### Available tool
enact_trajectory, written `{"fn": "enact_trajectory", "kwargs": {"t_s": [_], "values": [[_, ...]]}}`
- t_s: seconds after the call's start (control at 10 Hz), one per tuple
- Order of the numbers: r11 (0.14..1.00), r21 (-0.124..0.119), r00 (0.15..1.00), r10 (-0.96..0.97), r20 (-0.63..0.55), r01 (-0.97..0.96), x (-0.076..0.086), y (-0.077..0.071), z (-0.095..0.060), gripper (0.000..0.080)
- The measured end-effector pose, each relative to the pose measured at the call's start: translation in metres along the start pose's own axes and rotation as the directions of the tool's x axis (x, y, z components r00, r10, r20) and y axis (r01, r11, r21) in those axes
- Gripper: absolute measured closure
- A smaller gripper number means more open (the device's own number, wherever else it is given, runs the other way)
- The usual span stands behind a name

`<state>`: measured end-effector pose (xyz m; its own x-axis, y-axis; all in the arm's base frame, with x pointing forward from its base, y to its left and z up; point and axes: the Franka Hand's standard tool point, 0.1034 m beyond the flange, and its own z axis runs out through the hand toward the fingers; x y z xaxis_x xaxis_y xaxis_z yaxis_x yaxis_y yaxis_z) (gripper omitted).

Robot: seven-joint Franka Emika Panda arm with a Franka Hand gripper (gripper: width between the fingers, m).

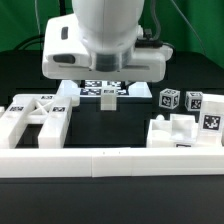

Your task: Assemble chair

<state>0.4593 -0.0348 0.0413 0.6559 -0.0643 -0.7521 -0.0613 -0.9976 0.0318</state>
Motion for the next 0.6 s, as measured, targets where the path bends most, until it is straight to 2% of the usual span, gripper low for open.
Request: {"fn": "enact_trajectory", "kwargs": {"t_s": [0.1, 0.2, 0.3, 0.4, 0.6], "values": [[1.000, 0.005, 0.998, 0.019, 0.056, -0.020, 0.0016, -0.0009, 0.0022, 0.0150], [0.998, 0.022, 0.986, 0.052, 0.157, -0.056, -0.0036, -0.0041, 0.0070, 0.0150], [0.997, 0.018, 0.978, 0.070, 0.196, -0.075, 0.0008, -0.0047, 0.0088, 0.0150], [0.997, 0.008, 0.979, 0.079, 0.186, -0.082, 0.0035, -0.0065, 0.0079, 0.0150], [0.996, 0.011, 0.979, 0.081, 0.186, -0.085, 0.0032, -0.0045, 0.0082, 0.0150]]}}
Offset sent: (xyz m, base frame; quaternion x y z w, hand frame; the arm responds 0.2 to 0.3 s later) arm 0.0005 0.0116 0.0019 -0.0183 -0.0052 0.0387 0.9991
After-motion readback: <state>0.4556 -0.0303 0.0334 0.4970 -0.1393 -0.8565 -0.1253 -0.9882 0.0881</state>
